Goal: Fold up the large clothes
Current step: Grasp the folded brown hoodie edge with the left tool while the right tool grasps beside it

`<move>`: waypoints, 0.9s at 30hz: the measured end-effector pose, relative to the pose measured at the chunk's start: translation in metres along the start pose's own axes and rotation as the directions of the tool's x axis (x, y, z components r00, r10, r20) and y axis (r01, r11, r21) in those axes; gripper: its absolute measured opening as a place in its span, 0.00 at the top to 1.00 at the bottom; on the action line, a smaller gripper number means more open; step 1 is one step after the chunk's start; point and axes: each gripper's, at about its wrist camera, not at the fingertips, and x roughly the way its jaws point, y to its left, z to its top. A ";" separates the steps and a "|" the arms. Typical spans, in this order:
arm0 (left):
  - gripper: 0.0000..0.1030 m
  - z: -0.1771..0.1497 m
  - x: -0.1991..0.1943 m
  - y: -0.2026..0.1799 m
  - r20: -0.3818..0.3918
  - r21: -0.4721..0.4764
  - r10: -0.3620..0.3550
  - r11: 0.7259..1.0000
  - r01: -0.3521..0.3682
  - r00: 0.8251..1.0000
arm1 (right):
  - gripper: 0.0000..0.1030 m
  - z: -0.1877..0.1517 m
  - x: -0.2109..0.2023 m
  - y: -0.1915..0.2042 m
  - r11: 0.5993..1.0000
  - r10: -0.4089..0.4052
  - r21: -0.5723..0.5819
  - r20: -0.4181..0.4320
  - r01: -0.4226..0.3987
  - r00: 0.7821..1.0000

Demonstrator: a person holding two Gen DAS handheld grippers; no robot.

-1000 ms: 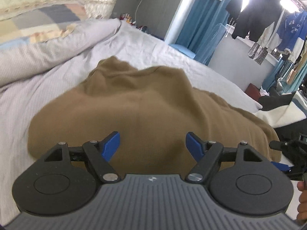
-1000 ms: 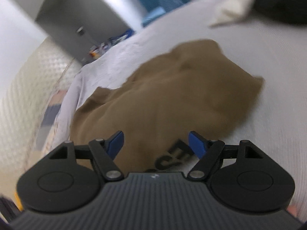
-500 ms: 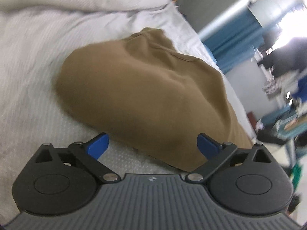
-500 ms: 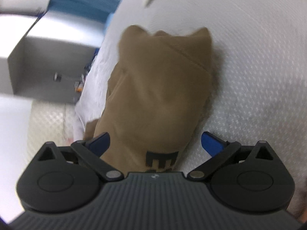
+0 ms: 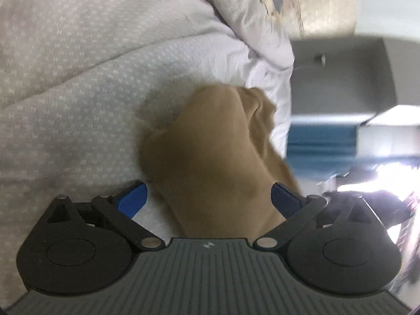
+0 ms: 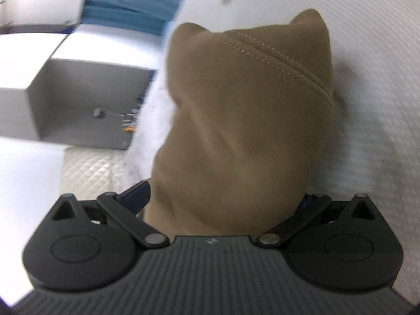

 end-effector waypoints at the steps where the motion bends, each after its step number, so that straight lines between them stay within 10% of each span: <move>1: 0.01 0.002 0.001 0.003 -0.001 -0.020 -0.018 1.000 0.018 1.000 | 0.00 -0.001 -0.002 0.005 0.999 0.034 -0.014 0.006 -0.034 0.999; 7: 0.00 0.008 0.026 -0.001 -0.035 -0.041 -0.025 0.999 0.024 0.999 | 0.00 -0.003 -0.006 0.020 0.980 0.193 -0.049 0.029 -0.191 0.981; 18: 0.00 0.016 0.031 -0.023 -0.040 0.055 -0.106 0.993 0.108 0.994 | 0.00 -0.001 0.005 -0.006 0.999 -0.038 0.040 0.009 0.038 0.999; 27: 0.00 0.012 0.024 -0.040 -0.053 0.139 -0.215 0.965 0.221 0.975 | 0.00 0.010 0.043 -0.009 0.990 0.004 0.143 0.021 -0.007 1.000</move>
